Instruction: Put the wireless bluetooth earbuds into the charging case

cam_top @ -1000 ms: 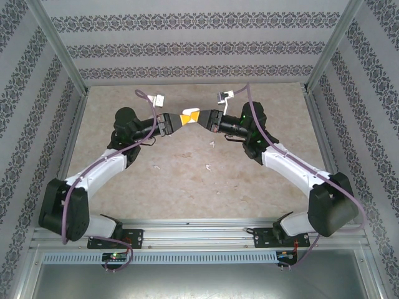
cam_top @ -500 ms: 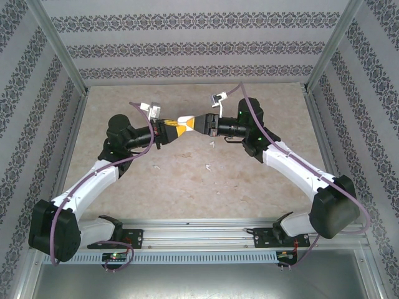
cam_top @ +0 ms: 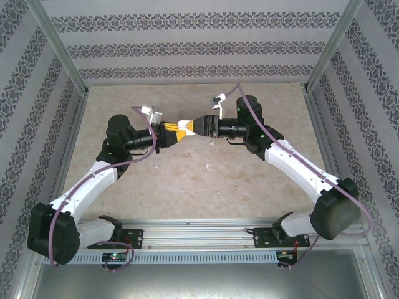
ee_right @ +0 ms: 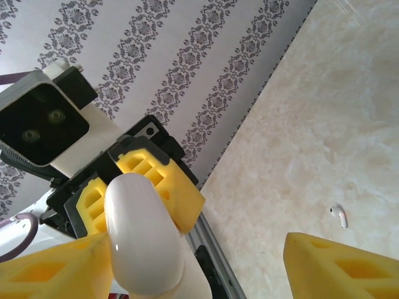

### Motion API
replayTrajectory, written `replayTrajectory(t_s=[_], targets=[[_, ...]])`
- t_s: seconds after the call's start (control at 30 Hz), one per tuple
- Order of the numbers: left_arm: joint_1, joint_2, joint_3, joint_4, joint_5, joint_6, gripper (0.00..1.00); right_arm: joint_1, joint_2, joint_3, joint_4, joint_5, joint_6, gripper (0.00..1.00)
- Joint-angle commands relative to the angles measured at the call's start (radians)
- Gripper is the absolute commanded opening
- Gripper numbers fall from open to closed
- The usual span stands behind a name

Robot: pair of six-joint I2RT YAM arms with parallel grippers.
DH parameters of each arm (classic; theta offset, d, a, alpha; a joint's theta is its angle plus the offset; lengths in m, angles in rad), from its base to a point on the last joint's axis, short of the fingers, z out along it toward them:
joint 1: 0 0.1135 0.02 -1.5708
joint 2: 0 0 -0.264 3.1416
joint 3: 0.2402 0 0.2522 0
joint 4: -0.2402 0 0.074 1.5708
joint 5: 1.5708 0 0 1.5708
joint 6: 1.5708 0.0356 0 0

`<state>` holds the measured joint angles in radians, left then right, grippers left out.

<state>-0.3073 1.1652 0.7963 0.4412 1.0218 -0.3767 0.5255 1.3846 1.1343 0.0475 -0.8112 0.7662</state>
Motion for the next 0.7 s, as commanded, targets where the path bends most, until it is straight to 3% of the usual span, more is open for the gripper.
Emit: replayTrajectory(t_s=[0.0,0.3,0.57,0.67], targets=[[-0.003,-0.054,0.015,-0.028,0.054,0.119,0.0,-0.015,-0.006,0.036,-0.073,0.035,-0.04,0.71],[-0.003,-0.092,-0.033,-0.043,0.011,0.186,0.0,-0.008,0.002,0.043,-0.089,0.037,-0.031,0.72],[-0.004,-0.138,-0.09,-0.106,-0.129,0.264,0.0,0.014,-0.024,0.066,-0.178,0.046,-0.052,0.73],[-0.002,-0.152,-0.126,-0.117,-0.182,0.272,0.0,0.02,-0.045,0.065,-0.236,0.059,-0.076,0.67]])
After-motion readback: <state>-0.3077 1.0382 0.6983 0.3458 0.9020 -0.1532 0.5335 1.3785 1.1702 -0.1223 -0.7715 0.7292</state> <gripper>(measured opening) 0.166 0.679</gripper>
